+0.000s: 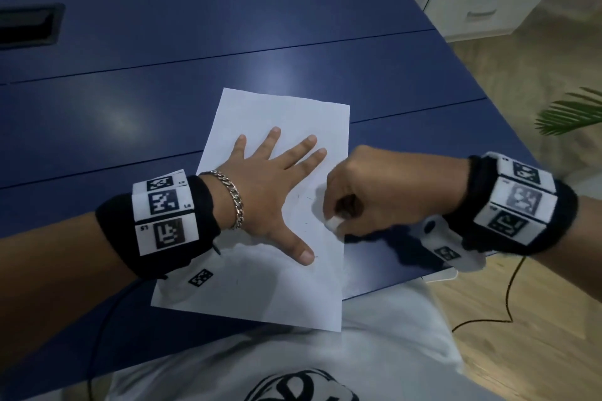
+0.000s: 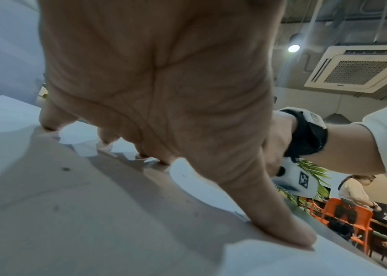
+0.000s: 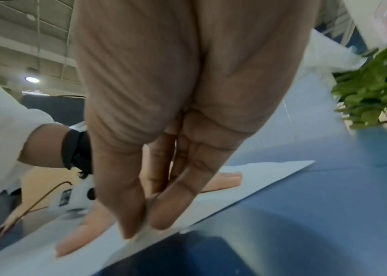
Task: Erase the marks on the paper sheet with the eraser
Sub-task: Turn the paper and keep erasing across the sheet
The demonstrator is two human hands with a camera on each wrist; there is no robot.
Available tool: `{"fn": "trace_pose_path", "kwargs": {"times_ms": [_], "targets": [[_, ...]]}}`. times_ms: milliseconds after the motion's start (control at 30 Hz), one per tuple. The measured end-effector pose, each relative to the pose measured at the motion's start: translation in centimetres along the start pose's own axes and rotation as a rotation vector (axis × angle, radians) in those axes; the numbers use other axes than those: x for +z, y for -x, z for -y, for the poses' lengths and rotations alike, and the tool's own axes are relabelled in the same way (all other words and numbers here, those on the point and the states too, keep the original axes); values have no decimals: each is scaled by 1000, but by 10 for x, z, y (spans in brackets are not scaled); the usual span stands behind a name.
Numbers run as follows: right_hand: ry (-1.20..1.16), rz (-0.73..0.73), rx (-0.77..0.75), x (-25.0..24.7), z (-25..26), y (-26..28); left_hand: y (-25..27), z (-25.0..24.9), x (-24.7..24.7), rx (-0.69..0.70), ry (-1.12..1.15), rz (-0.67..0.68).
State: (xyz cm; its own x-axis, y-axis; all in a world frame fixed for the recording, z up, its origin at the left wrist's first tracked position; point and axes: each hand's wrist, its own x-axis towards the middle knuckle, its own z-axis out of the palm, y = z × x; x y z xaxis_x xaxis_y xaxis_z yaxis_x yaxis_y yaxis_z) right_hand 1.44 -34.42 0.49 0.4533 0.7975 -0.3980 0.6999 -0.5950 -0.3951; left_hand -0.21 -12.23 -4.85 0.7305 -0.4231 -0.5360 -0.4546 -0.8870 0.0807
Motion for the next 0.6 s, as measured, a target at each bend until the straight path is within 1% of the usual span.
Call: {"fn": "trace_pose_path", "kwargs": {"times_ms": [33,67,167,200,233,267,333,367,400,500,533,567,600], "targets": [[6,7,-6,-3,-2,-2,0,0,0,0,0,2],[36,-37,2,-9,-9,-6,0,0,0,1,-2,4],[84,-237,61,-20,-30,-15,-1,0,-2,-1,-8,13],[95,-265,65,-18,-30,-15,-1,-1,-2,-2,-7,15],[112,-250,59,-14,-25,-13,-1,-1,-1,-5,-6,17],[129,-197,32,-7,-17,-10,-1,-1,-1,-8,-3,19],[100,-46,-34,4,2,-4,-1,-1,-1,-15,3,22],[86,-10,-45,4,4,-4,-1,-1,-2,-18,5,22],[91,-31,-41,-1,1,-8,-1,-1,-3,-21,4,23],[133,-214,38,-14,-18,-20,-3,-2,-5,-24,-12,38],[136,-245,41,-12,-19,-22,-3,-2,-5,-23,-9,39],[140,-241,26,-8,-14,-22,-2,-1,-4,-20,-3,32],[130,-204,1,-1,-5,-20,-2,-1,-4,-18,4,23]]}}
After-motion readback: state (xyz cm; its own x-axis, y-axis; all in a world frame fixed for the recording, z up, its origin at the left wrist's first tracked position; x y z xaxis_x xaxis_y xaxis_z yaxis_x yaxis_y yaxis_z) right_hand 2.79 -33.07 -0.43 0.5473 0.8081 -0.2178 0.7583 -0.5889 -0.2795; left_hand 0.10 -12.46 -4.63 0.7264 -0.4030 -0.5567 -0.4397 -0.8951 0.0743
